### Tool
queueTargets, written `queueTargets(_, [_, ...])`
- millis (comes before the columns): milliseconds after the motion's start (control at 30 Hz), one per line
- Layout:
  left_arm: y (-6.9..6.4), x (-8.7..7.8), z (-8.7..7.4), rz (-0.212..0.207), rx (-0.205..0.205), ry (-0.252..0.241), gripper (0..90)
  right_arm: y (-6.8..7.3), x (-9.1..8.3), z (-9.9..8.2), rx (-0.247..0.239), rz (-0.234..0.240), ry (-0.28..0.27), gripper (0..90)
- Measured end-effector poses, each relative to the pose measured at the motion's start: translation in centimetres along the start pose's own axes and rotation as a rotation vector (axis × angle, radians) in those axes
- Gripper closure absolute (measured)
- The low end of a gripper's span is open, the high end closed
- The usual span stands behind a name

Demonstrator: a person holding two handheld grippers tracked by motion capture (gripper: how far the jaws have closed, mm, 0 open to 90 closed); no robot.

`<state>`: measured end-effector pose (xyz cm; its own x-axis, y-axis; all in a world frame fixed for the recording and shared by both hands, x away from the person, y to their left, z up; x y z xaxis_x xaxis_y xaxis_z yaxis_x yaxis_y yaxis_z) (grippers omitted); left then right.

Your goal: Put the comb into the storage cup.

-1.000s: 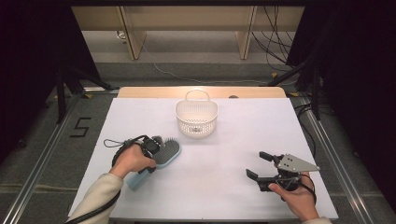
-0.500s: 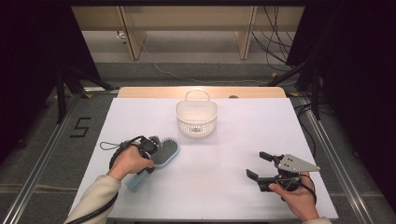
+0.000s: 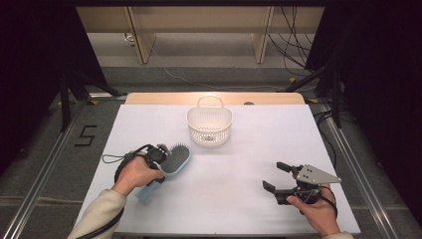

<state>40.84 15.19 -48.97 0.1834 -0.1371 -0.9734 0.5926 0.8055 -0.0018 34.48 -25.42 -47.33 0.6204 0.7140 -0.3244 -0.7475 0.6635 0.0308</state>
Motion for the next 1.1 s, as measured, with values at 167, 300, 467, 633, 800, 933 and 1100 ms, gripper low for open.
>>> queueTargets(167, [0.0, -0.4, 0.0, -0.001, -0.007, -0.048, 69.9, 0.0, 0.0, 0.0, -0.001, 0.0, -0.001, 16.6])
queueTargets(300, [0.2, -0.7, -0.1, 0.008, -0.011, -0.075, 69.9, 0.0, 0.0, 0.0, 0.0, 0.0, -0.003, 16.6])
queueTargets(467, [0.2, -0.9, -0.2, 0.009, -0.017, -0.105, 69.9, 0.0, 0.0, 0.0, 0.0, -0.001, -0.002, 16.6])
queueTargets(633, [0.4, -1.1, -0.4, 0.01, -0.029, -0.144, 69.9, 0.0, 0.0, 0.0, -0.001, -0.001, -0.003, 16.6])
queueTargets(800, [0.5, -1.3, -0.6, 0.013, -0.039, -0.165, 69.9, 0.0, 0.0, 0.0, 0.0, -0.001, -0.002, 16.6])
queueTargets(933, [0.6, -1.3, -0.7, 0.02, -0.04, -0.174, 69.9, 0.0, 0.0, 0.0, -0.002, 0.0, -0.005, 16.6])
queueTargets(1100, [0.5, -1.3, -0.8, 0.017, -0.043, -0.182, 69.9, 0.0, 0.0, 0.0, -0.002, 0.0, -0.002, 16.6])
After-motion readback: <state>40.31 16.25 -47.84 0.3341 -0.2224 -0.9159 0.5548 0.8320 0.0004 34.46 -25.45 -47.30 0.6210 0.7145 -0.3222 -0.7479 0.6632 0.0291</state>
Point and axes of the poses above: each handheld gripper's, and its own axes: x roughly forward along the jaws, z roughly out of its top, y roughly to its left, the point moved 4 cm from there along x, roughly forward along the jaws, and after that the axes turned 1 degree about -y, right-handed, at the moved point
